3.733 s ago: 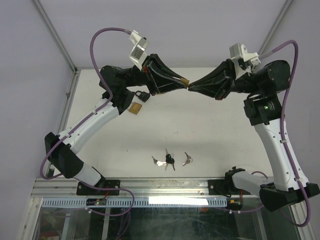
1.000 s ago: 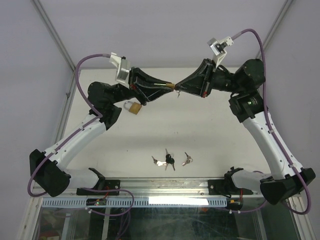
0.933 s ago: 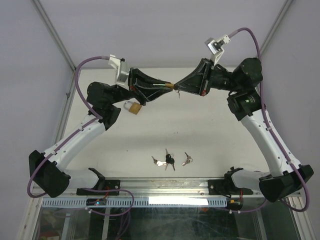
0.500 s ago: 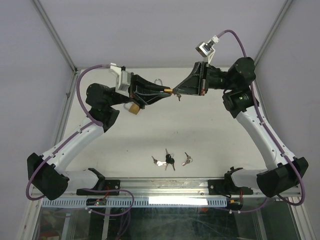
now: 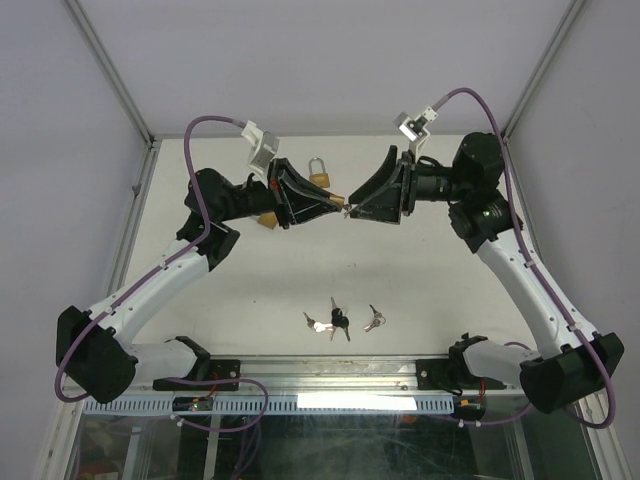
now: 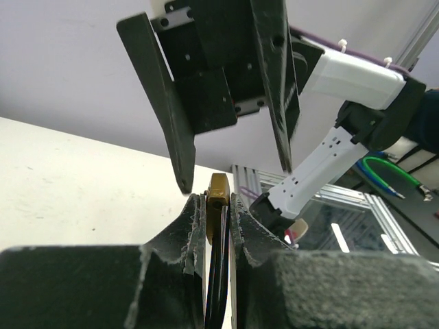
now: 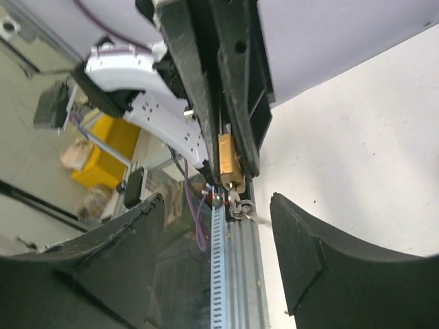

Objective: Unlock with the key

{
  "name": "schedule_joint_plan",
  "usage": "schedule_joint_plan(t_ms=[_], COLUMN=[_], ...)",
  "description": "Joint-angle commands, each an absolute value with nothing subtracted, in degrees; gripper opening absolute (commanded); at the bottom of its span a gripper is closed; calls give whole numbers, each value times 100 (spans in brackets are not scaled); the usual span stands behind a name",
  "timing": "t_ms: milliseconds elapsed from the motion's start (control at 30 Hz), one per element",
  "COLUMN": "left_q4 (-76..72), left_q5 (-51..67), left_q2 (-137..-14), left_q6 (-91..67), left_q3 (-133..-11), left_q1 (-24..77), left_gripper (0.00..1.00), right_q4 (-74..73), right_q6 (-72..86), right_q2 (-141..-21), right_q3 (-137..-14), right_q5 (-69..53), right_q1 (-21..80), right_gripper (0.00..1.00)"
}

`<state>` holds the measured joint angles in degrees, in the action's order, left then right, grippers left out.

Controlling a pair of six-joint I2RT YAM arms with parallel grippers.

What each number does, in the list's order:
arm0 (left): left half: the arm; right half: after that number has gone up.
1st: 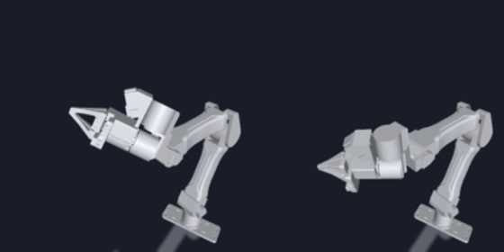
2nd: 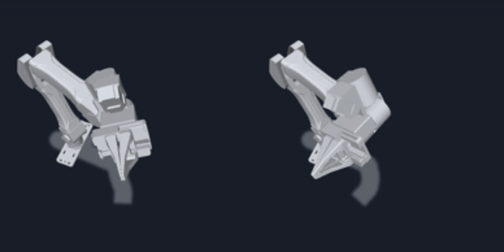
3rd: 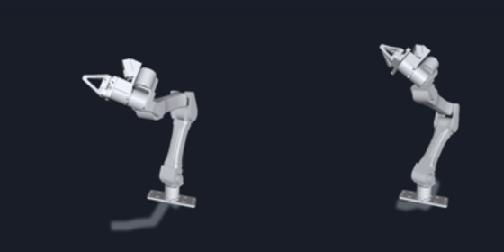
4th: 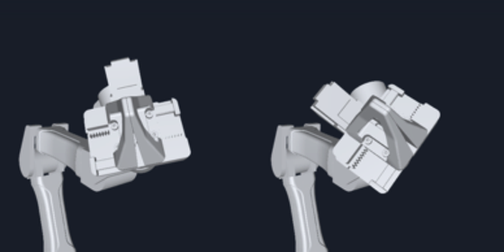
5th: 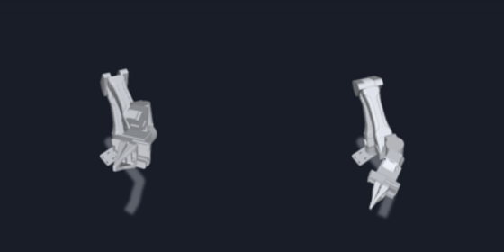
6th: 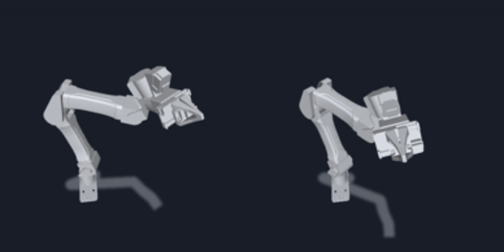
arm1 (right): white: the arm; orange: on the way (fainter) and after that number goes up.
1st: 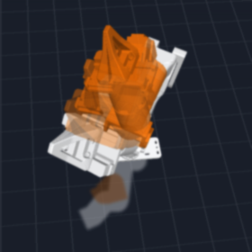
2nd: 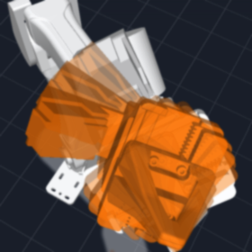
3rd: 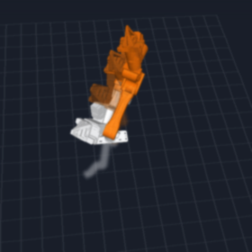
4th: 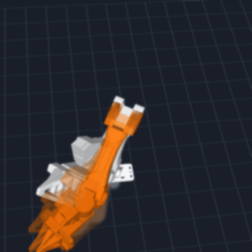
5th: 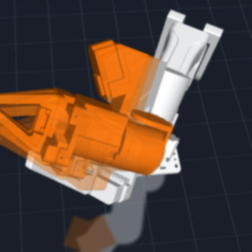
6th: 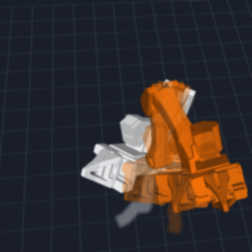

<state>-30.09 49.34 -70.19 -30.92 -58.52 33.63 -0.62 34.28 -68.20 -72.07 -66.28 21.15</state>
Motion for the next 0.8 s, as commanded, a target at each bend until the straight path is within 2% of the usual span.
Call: schedule_joint_plan(t_ms=[0, 133, 167, 300, 500, 767], left_q4=[-3416, -3401, -3401, -3425, -3418, -3284], left_q5=[4819, 4843, 4841, 4851, 4851, 4894], left_q2=[-6964, -7015, -7026, -7054, -7072, -7153], left_q6=[-3724, -3730, -3741, -3750, -3753, -3806], left_q3=[-6040, -6093, -6110, -6142, -6157, -6196], left_q1=[3322, 3322, 3322, 3321, 3317, 3322], left_gripper=[0, 0, 0, 0, 0, 0], right_q4=[169, 24, -17, -130, -59, 488], right_q6=[2344, 2063, 1997, 1896, 1979, 2368], right_q2=[-6586, -6663, -6695, -6773, -6778, -6693], right_q3=[-6967, -7083, -7124, -7173, -7187, -7117], right_q5=[-6692, -6564, -6509, -6347, -6324, -6305], right_q1=[2341, 2464, 2542, 2636, 2645, 2643], right_gripper=[66, 62, 57, 23, 0, 0])
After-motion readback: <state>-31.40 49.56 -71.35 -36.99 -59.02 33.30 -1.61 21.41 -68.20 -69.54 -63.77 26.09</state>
